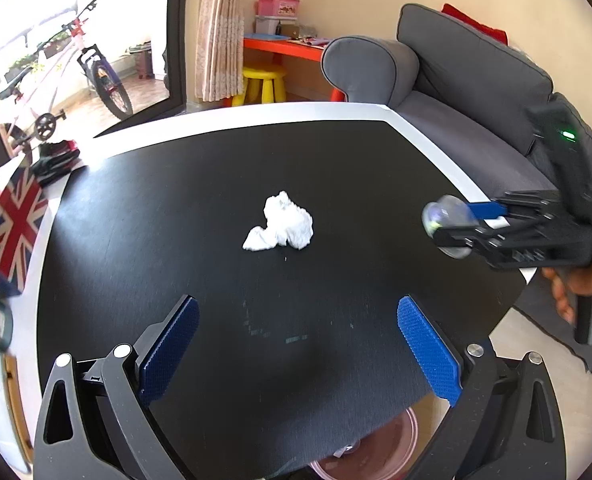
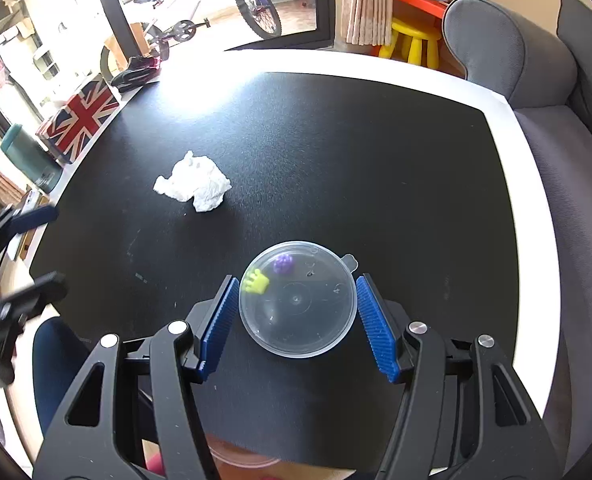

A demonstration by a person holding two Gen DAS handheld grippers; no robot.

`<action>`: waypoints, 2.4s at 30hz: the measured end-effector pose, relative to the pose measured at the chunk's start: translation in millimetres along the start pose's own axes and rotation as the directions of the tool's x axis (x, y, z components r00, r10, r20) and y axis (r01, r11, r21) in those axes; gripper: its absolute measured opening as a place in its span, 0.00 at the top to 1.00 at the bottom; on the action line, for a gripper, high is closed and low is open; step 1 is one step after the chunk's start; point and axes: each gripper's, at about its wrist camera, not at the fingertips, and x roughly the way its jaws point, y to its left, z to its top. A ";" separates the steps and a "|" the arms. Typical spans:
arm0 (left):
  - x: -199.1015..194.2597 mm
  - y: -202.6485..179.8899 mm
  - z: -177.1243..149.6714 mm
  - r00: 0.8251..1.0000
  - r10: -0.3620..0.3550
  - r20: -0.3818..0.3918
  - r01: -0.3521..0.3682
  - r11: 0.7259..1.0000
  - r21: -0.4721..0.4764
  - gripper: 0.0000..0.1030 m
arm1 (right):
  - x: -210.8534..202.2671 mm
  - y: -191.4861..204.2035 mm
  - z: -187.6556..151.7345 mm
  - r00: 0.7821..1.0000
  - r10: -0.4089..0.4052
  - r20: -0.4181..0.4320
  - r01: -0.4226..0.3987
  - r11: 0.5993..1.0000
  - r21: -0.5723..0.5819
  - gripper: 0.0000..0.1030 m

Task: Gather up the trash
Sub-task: 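Grasp the crumpled white tissue with the left gripper while the right gripper holds the container, then carry the tissue and container over the wastebasket and open both grippers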

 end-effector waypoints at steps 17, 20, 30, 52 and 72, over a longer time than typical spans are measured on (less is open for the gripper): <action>88.5 20.8 58.6 0.984 0.063 -0.169 -0.072 0.996 -0.044 0.07 | -13.2 -5.0 -2.9 1.000 -0.010 -0.003 0.010 1.000 -0.017 0.41; 95.1 20.6 60.1 0.982 0.072 -0.174 -0.082 0.995 -0.048 0.08 | -13.5 -5.3 -2.0 1.000 -0.014 -0.005 0.013 1.000 -0.021 0.41; 112.3 10.5 55.6 0.973 0.027 -0.229 -0.040 0.998 -0.052 0.82 | -12.9 -2.1 -1.4 1.000 -0.007 -0.002 0.007 1.000 -0.027 0.42; -2.3 -16.8 22.2 0.999 0.032 -0.020 -0.030 0.998 0.062 0.95 | -41.8 10.7 -21.8 0.995 -0.015 0.103 0.022 0.997 -0.068 0.42; -68.2 -69.8 -87.5 0.998 -0.063 0.027 0.060 0.991 0.116 0.95 | -81.4 46.7 -129.4 0.984 0.070 0.163 -0.051 0.992 -0.114 0.42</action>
